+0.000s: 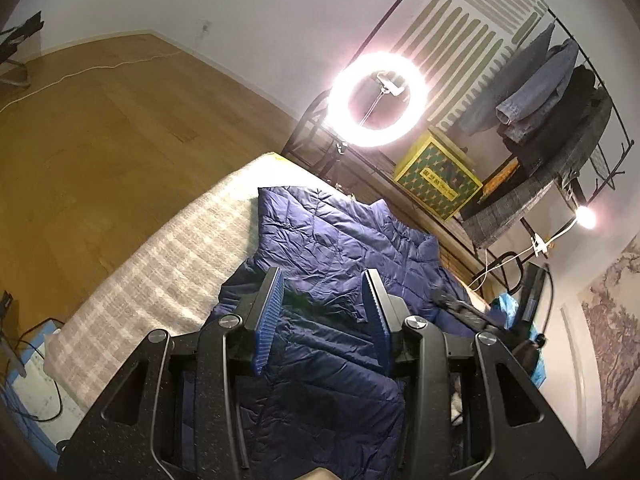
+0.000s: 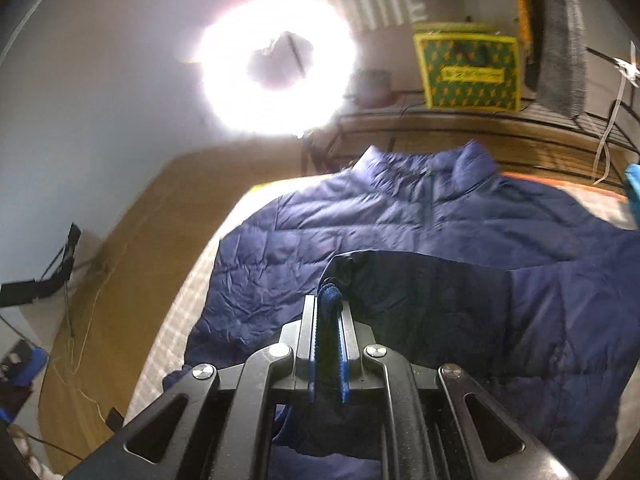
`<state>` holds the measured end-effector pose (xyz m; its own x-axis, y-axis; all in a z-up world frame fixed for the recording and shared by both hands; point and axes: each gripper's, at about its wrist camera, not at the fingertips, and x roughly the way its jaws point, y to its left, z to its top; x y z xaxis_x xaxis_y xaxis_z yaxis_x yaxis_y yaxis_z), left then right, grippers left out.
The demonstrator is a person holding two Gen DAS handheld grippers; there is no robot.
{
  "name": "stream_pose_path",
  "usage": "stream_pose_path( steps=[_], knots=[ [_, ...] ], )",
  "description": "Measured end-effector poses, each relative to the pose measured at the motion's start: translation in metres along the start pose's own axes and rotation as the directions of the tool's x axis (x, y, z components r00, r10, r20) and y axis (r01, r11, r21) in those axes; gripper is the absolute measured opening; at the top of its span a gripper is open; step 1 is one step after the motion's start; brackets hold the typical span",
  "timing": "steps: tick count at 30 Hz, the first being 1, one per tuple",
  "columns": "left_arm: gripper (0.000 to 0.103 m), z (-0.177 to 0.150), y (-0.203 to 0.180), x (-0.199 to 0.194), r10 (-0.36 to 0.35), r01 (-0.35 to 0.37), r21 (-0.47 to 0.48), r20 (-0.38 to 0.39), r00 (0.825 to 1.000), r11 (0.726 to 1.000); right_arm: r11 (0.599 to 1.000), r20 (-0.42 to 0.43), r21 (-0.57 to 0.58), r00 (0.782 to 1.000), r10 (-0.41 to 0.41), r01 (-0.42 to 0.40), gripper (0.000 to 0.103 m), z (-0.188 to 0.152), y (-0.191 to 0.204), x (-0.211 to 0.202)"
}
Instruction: Fold large clothes
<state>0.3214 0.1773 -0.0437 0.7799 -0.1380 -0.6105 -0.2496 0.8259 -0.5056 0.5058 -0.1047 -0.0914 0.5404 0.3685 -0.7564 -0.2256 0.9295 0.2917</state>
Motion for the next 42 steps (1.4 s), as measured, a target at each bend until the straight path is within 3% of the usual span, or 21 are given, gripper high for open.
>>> stream_pose_path(
  steps=[2, 4, 6, 8, 11, 13, 16, 18, 20, 22, 26, 29, 31, 32, 33, 37, 38, 40, 42],
  knots=[
    [0.041, -0.001, -0.004, 0.006, 0.011, -0.011, 0.018, -0.008, 1.000, 1.000, 0.999, -0.026, -0.022, 0.999, 0.030, -0.030, 0.008, -0.003, 0.004, 0.012],
    [0.041, -0.003, -0.007, 0.013, 0.014, -0.013, 0.031, -0.025, 1.000, 0.999, 0.999, -0.035, -0.039, 0.999, 0.035, -0.036, 0.028, -0.003, 0.004, 0.016],
    [0.041, -0.006, -0.012, 0.025, 0.014, -0.011, 0.050, -0.059, 0.998, 0.999, 0.998, -0.009, -0.031, 0.999, 0.052, -0.053, 0.038, -0.004, 0.000, 0.007],
    [0.041, -0.010, -0.015, 0.043, 0.012, -0.007, 0.054, -0.095, 0.995, 0.998, 0.996, 0.015, -0.002, 0.995, 0.094, -0.094, 0.038, -0.007, -0.014, -0.010],
    [0.041, -0.017, -0.017, 0.070, -0.017, 0.021, 0.023, -0.144, 0.989, 1.000, 0.995, 0.038, 0.028, 0.995, 0.094, -0.095, 0.043, -0.016, -0.036, -0.037],
    [0.046, -0.024, -0.018, 0.093, -0.031, 0.033, 0.003, -0.191, 0.981, 0.999, 0.999, 0.055, 0.035, 0.998, 0.039, -0.041, 0.049, -0.029, -0.061, -0.061],
    [0.049, -0.035, -0.023, 0.138, -0.031, 0.032, 0.002, -0.282, 0.959, 0.999, 0.995, 0.062, 0.053, 0.994, -0.087, 0.084, 0.050, -0.054, -0.108, -0.093],
    [0.049, -0.043, -0.029, 0.166, 0.018, 0.001, 0.058, -0.326, 0.945, 0.998, 0.979, 0.048, 0.086, 0.981, -0.187, 0.183, 0.050, -0.074, -0.147, -0.111],
    [0.049, -0.050, -0.030, 0.185, 0.061, -0.032, 0.088, -0.358, 0.932, 0.996, 0.966, 0.026, 0.116, 0.972, -0.234, 0.230, 0.050, -0.088, -0.177, -0.124],
    [0.049, -0.056, -0.026, 0.201, 0.056, -0.038, 0.054, -0.386, 0.921, 0.998, 0.954, -0.003, 0.152, 0.965, -0.261, 0.258, 0.050, -0.106, -0.208, -0.135],
    [0.049, -0.069, -0.021, 0.224, -0.021, -0.008, -0.062, -0.445, 0.895, 0.998, 0.939, -0.036, 0.209, 0.961, -0.273, 0.274, 0.050, -0.129, -0.246, -0.143],
    [0.049, -0.077, -0.028, 0.234, -0.028, 0.002, -0.057, -0.466, 0.884, 0.998, 0.941, -0.047, 0.224, 0.967, -0.249, 0.253, 0.051, -0.136, -0.256, -0.136],
    [0.037, -0.079, -0.034, 0.237, 0.000, -0.013, -0.024, -0.460, 0.888, 1.000, 0.949, -0.054, 0.197, 0.969, -0.240, 0.246, 0.055, -0.135, -0.252, -0.126],
    [0.021, -0.079, -0.037, 0.238, 0.021, -0.025, -0.002, -0.456, 0.890, 1.000, 0.953, -0.058, 0.172, 0.969, -0.241, 0.248, 0.056, -0.135, -0.249, -0.120],
    [0.016, -0.079, -0.039, 0.238, 0.034, -0.034, 0.008, -0.447, 0.894, 0.999, 0.955, -0.061, 0.153, 0.967, -0.247, 0.254, 0.058, -0.134, -0.247, -0.115],
    [0.009, -0.068, -0.050, 0.223, 0.098, -0.074, 0.080, -0.367, 0.925, 0.994, 0.952, -0.096, 0.095, 0.955, -0.282, 0.291, 0.057, -0.134, -0.237, -0.089],
    [0.008, -0.062, -0.058, 0.217, 0.120, -0.085, 0.120, -0.325, 0.938, 0.989, 0.950, -0.107, 0.090, 0.951, -0.291, 0.301, 0.055, -0.135, -0.236, -0.083],
    [0.008, -0.052, -0.065, 0.212, 0.144, -0.098, 0.175, -0.279, 0.949, 0.980, 0.946, -0.121, 0.084, 0.946, -0.301, 0.312, 0.043, -0.139, -0.237, -0.075],
    [0.007, -0.039, -0.074, 0.214, 0.172, -0.117, 0.247, -0.218, 0.961, 0.962, 0.945, -0.116, 0.087, 0.945, -0.306, 0.316, 0.040, -0.141, -0.238, -0.073]
  ],
)
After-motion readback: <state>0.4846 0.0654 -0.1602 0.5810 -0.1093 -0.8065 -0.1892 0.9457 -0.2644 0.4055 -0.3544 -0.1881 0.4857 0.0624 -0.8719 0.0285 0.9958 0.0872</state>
